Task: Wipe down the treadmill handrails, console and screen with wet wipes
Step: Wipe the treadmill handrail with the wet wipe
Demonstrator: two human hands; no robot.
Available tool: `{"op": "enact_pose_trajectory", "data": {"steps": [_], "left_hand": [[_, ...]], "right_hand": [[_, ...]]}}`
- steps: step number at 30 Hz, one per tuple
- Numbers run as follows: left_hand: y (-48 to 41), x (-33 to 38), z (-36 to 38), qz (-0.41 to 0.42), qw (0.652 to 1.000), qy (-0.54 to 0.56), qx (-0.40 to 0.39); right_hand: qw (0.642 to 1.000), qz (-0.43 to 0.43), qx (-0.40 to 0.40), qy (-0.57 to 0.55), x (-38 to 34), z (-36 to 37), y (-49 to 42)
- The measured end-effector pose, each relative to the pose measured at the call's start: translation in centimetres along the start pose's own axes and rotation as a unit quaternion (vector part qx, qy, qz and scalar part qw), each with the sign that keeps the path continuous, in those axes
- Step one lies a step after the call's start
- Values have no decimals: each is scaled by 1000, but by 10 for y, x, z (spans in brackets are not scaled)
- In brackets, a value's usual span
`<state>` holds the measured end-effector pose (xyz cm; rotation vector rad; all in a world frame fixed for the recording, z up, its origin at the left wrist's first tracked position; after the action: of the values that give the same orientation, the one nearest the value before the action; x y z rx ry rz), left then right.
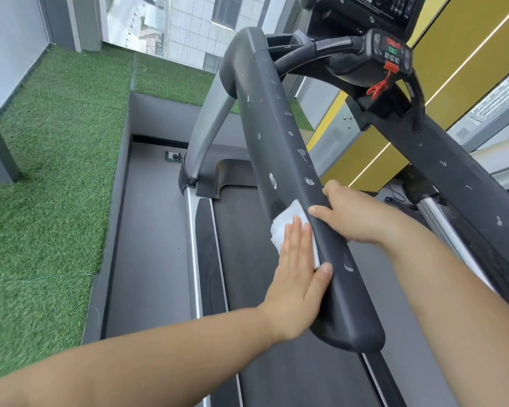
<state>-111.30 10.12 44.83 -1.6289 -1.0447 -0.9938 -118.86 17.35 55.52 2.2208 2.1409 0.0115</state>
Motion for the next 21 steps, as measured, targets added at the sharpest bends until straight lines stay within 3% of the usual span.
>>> {"op": "enact_pose_trajectory", "data": {"steps": [4,9,14,17,21], "left_hand": [[27,-6,6,47,998,-28,-24],[-8,-4,-3,-19,999,29,17],[9,-7,1,7,1000,18,-19],[-22,-6,-13,-22,995,94,28],[-30,-15,-21,-48,976,149,153]], "right_hand": [[1000,-4,6,22,1,0,0],[1000,4,12,12,-1,0,2],[995,55,-21,-81,4,-2,-9],[992,71,-32,-101,2,-8,-24],[992,72,10,-104,-8,-9,-40]]}}
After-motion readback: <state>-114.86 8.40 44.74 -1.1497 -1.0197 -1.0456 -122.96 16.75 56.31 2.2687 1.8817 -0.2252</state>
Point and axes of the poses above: each hand's wrist, its own y-axis away from the middle knuckle, its own z-axis out of the palm, x = y × z, the point moved 4 cm from there along -y, towards the middle knuckle, and after that the axes turned 14 degrees about x, right-handed, at the moved point
